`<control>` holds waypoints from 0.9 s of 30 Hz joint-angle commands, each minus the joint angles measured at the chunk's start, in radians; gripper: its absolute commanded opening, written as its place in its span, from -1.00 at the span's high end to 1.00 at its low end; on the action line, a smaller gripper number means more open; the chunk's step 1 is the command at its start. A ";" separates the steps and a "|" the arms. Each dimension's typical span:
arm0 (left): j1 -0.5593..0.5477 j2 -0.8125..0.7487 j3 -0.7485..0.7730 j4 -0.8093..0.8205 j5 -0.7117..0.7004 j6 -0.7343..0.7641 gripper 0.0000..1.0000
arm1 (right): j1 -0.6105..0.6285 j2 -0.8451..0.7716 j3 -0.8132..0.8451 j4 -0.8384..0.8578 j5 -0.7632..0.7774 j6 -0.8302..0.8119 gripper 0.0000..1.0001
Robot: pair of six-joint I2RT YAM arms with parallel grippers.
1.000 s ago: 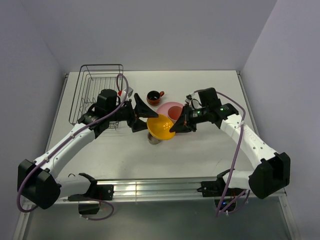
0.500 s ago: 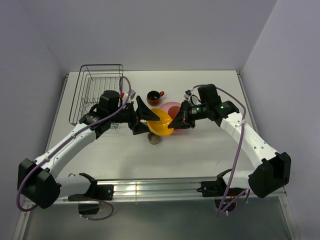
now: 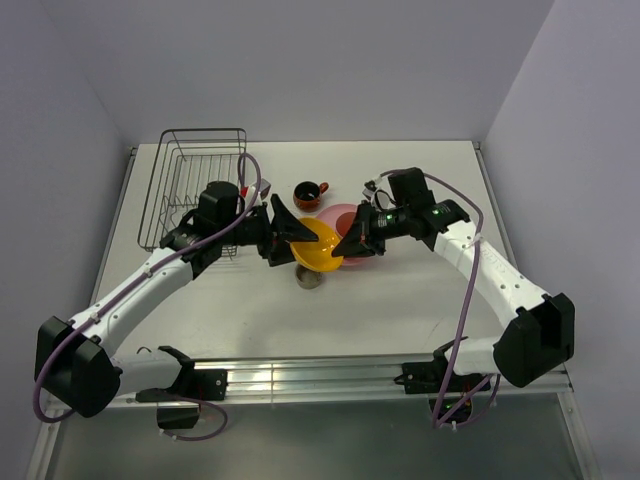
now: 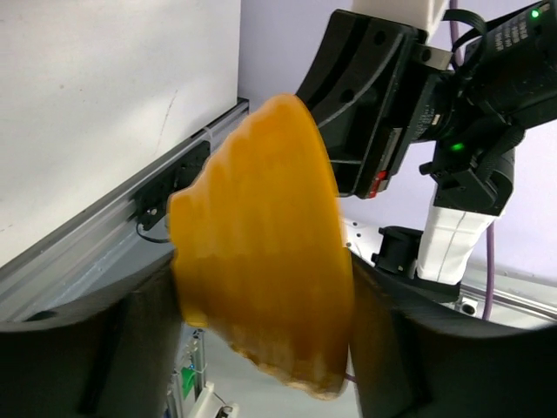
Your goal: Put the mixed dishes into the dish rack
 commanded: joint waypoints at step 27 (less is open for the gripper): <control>-0.006 -0.021 0.035 -0.034 0.010 0.044 0.98 | 0.036 0.057 0.145 -0.034 0.086 -0.102 0.75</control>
